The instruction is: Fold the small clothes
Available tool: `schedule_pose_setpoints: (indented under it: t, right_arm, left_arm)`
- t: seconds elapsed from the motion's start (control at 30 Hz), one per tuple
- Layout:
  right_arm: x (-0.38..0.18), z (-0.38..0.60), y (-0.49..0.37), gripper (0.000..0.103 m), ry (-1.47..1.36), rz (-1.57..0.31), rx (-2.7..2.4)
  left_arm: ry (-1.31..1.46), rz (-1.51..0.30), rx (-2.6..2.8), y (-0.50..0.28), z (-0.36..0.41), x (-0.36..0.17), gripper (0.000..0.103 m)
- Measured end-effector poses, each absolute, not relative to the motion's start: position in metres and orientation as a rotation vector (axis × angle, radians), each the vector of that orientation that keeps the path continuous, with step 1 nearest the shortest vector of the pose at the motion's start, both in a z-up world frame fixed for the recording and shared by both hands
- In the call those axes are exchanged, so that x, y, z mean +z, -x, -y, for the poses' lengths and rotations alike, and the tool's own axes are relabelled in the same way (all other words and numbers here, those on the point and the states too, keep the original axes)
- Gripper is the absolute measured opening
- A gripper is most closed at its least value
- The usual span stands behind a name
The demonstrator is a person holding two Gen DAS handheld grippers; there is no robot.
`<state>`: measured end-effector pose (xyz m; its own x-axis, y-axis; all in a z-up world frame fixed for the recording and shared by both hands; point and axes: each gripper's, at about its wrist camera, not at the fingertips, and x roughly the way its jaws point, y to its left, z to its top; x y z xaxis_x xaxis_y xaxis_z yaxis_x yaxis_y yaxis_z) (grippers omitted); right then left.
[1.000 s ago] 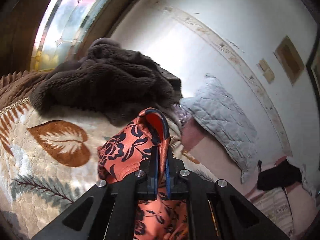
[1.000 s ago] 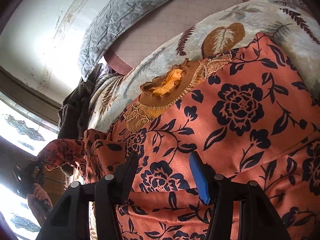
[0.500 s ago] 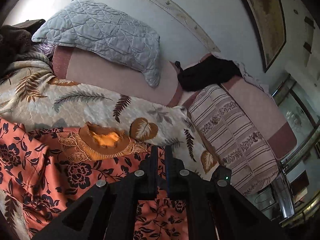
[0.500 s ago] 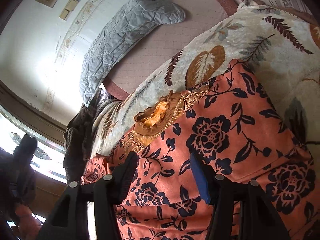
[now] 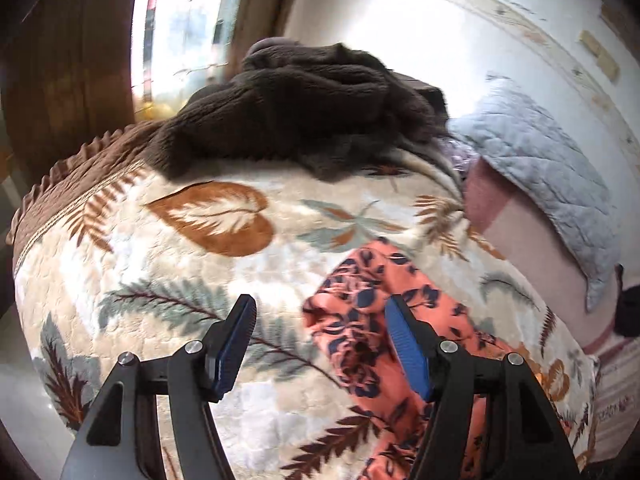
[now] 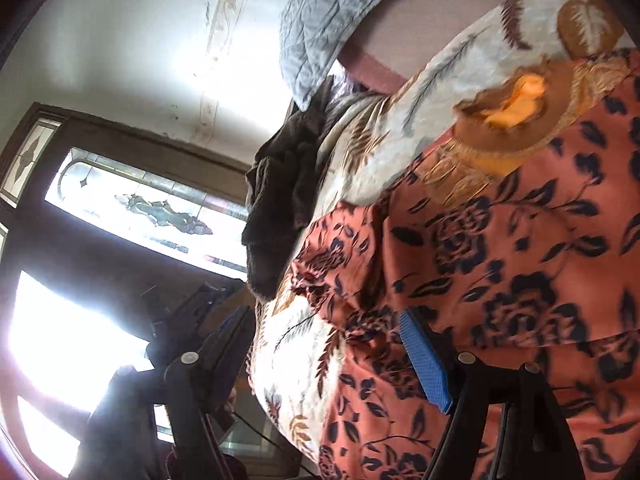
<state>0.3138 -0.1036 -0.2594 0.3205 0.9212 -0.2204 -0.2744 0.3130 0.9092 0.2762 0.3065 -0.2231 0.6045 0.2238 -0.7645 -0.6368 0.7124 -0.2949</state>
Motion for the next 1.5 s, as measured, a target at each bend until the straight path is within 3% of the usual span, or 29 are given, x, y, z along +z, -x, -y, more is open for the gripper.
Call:
schedule_pose_setpoints:
  t: [0.27,0.5,0.53,0.57,0.6,0.77,0.97,1.17,1.33,1.5]
  right_arm:
    - [-0.323,-0.002,-0.351,0.076,-1.084,-1.099,0.823]
    - [-0.313,-0.033,-0.372,0.074,-1.045,-1.041,0.68]
    - [-0.31,-0.035,-0.374,0.068,-1.03,-1.036,0.677]
    - [-0.308,-0.039,-0.376,0.047,-1.01,-1.038,0.676]
    - [-0.306,-0.043,-0.379,0.018,-0.985,-1.047,0.674]
    - [-0.276,-0.041,-0.372,0.007,-0.859,-0.955,0.645]
    - [-0.203,-0.015,-0.347,0.006,-0.763,-0.72,0.65]
    - [-0.146,0.088,-0.321,0.006,-0.769,-0.49,0.521]
    - [-0.154,0.187,-0.316,0.006,-0.616,-0.511,0.31]
    - [-0.218,0.264,-0.327,0.006,-0.608,-0.658,0.167]
  left_arm:
    - [0.667,-0.782,0.57,-0.262,-0.352,-0.239,0.068]
    - [0.701,-0.764,0.526,-0.262,-0.359,-0.233,0.068]
    - [0.702,-0.762,0.521,-0.263,-0.358,-0.232,0.068]
    - [0.704,-0.761,0.511,-0.264,-0.358,-0.232,0.068]
    - [0.704,-0.762,0.499,-0.264,-0.357,-0.231,0.068]
    - [0.706,-0.757,0.507,-0.262,-0.361,-0.231,0.068]
    - [0.712,-0.748,0.51,-0.261,-0.361,-0.23,0.068]
    - [0.679,-0.751,0.481,-0.269,-0.343,-0.226,0.068]
    - [0.595,-0.791,0.384,-0.289,-0.297,-0.228,0.068]
    - [0.452,-0.855,0.206,-0.315,-0.22,-0.237,0.068]
